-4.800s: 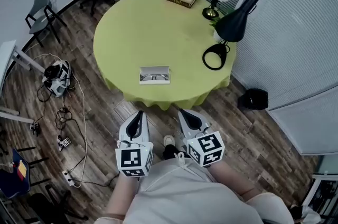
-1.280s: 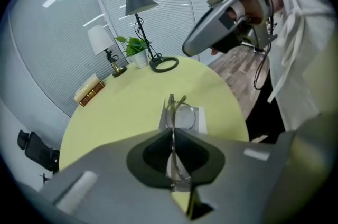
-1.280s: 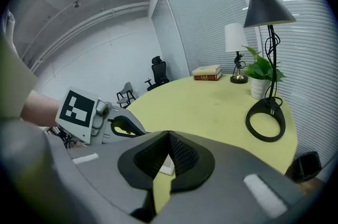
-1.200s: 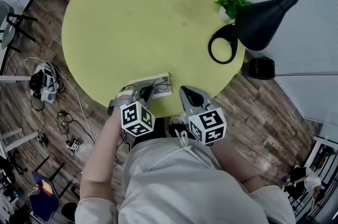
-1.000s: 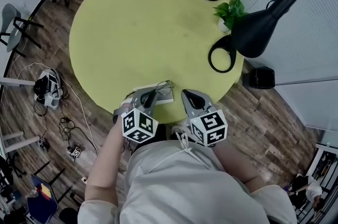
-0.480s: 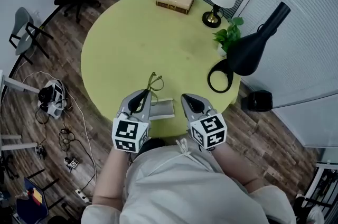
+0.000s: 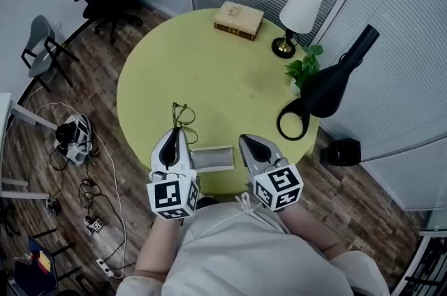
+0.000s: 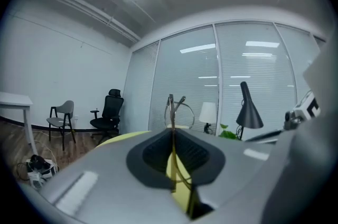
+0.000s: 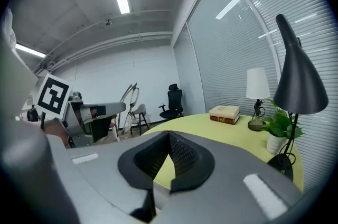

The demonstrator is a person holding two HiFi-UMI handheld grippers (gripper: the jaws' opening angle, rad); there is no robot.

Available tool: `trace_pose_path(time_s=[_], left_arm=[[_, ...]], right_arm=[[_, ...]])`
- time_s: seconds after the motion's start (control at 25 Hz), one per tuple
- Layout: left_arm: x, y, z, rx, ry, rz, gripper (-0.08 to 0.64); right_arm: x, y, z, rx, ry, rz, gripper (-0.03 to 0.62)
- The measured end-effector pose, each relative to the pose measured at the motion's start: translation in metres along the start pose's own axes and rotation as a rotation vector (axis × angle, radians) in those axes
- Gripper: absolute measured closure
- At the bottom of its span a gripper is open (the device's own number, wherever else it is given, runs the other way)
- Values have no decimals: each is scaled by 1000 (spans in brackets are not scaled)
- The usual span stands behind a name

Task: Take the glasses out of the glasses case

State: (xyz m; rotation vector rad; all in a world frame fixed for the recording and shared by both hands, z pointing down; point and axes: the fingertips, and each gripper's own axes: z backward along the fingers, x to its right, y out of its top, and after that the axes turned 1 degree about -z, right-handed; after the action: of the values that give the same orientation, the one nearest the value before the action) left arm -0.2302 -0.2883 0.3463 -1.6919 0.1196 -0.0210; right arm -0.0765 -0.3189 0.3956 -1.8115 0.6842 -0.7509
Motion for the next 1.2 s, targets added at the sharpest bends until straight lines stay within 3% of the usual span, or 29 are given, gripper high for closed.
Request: trace_pose_path(time_s=[0.36, 0.76, 1.2], left_arm=[[1, -2, 6, -15, 0, -1, 545], [4, -5, 13, -26, -8, -27, 545], [5, -12, 17, -38, -9, -34, 545]], right_arm=[[5, 16, 7, 59, -73, 1, 594], [-8, 19, 7, 58, -54, 40, 594], [-6, 17, 8, 69, -89, 2, 594]])
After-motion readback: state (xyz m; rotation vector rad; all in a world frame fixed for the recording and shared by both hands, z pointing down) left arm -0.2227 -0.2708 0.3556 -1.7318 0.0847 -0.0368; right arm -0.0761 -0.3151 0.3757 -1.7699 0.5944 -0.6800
